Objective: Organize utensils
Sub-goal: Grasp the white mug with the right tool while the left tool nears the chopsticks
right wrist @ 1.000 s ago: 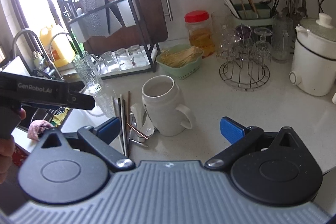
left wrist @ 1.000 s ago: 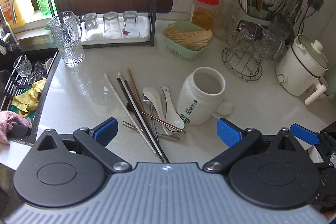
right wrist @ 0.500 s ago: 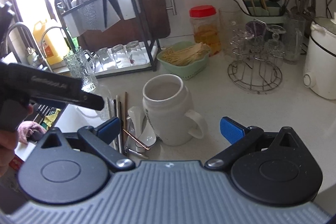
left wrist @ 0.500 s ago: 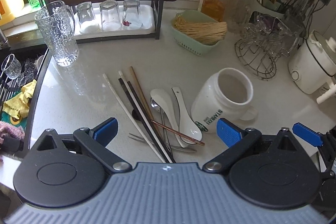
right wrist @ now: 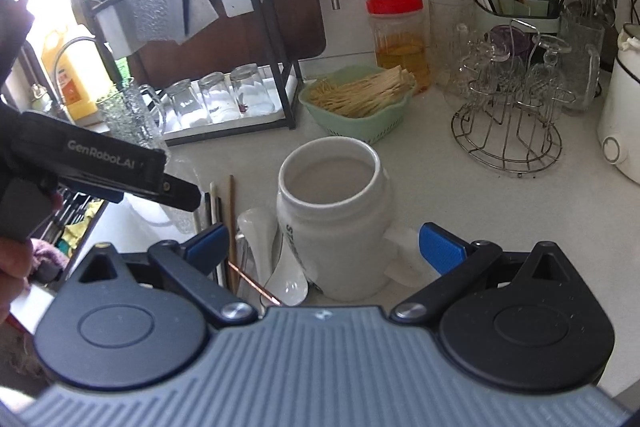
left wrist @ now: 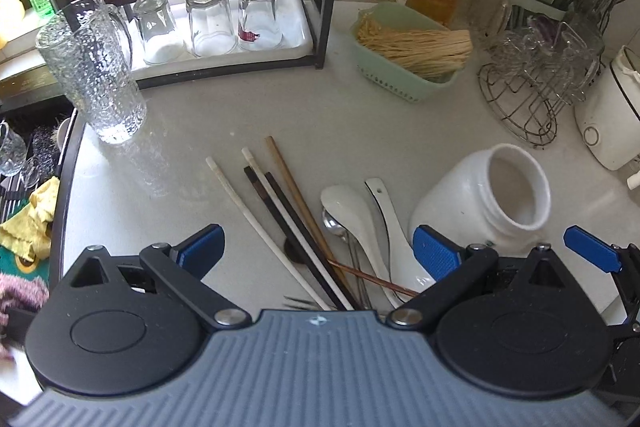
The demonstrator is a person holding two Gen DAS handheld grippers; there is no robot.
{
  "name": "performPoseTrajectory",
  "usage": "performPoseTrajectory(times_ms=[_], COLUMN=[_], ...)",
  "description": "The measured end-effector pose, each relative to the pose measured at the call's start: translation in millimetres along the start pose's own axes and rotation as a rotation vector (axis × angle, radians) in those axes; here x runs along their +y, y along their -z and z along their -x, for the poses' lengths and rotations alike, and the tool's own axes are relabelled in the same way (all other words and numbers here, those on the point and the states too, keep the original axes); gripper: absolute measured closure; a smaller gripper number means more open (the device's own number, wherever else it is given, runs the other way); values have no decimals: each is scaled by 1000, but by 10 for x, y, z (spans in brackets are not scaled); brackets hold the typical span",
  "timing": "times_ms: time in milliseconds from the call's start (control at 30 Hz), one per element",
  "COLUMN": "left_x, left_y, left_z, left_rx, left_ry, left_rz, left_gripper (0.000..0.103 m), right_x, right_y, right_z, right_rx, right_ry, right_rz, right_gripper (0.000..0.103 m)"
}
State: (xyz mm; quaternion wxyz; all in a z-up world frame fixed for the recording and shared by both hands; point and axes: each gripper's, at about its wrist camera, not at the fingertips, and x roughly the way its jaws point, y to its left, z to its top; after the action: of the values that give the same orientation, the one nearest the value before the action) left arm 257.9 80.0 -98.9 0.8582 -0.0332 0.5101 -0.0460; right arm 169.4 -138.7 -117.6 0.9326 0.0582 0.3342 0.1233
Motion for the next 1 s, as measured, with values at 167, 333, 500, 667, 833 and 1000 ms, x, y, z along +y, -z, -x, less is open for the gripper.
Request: performPoseTrajectory(times_ms=[167,333,500,667,833,1000], left_x=[126,229,360,504,653,793], left_y=[-146,-257,-312,-304,-248,-251], left_z=[-180,-300,-500,-659,-817,-964], left_rx=[25,35,65,88,96,93], left_ry=[23,69,96,95,78,46], left_rz=[-4,4,29,67,116,179], left_gripper=[1,1,2,8,23,45], right_x=[74,119,162,172,176,179], right_y=[-47,-98,-120,-109,-101,-113], right_z=[-151,-259,-372,-507,-525,-527], right_rx=[-4,-15,25,54,50,57], right_ry=[33,71,89,143,149,151], right_rz=[13,29,49,38,51,50], right_gripper=[0,0,0,9,14,14])
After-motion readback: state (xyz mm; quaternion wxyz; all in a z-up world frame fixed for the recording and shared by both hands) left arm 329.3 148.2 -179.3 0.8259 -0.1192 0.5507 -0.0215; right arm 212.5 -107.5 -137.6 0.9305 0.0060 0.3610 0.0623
